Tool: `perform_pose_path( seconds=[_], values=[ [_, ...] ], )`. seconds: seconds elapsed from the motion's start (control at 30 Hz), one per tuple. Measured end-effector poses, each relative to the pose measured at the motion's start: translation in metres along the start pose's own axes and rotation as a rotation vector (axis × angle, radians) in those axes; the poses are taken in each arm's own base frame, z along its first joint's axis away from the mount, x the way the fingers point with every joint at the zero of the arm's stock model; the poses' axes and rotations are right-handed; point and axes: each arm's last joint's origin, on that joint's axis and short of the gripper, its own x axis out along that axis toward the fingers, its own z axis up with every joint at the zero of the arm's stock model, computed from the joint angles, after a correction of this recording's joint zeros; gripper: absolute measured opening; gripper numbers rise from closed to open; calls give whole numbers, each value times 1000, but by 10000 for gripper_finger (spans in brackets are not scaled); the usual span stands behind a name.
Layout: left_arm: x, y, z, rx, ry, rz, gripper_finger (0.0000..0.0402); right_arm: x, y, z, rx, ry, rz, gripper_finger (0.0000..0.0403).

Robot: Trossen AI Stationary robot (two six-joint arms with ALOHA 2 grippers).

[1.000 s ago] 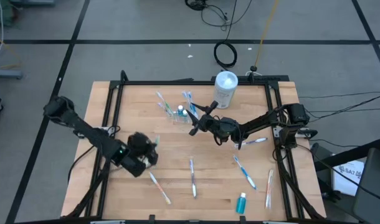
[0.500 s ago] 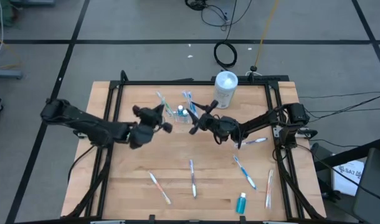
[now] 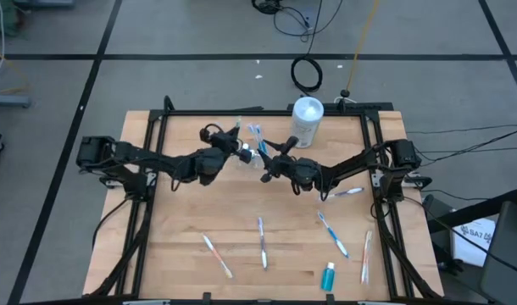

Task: Pick & Place toothbrushing station
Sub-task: Put the green toothbrush in the left compartment of the transparent organizer

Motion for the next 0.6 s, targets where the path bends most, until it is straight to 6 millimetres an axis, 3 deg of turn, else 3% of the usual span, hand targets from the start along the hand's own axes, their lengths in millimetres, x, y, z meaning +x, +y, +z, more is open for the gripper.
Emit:
perform_pose_path(
  seconds=[0.3, 0.43, 0.6],
  values=[
    [22, 14, 7, -7, -32, -27, 13, -14, -5, 5, -216, 139, 55, 171],
    [31, 19, 5, -12, -17, -47, 6, -34, -25, 23, -152, 204, 184, 171],
    [36, 23, 5, -16, -11, -81, 13, -63, -55, 41, 74, 267, 346, 171]
  ],
)
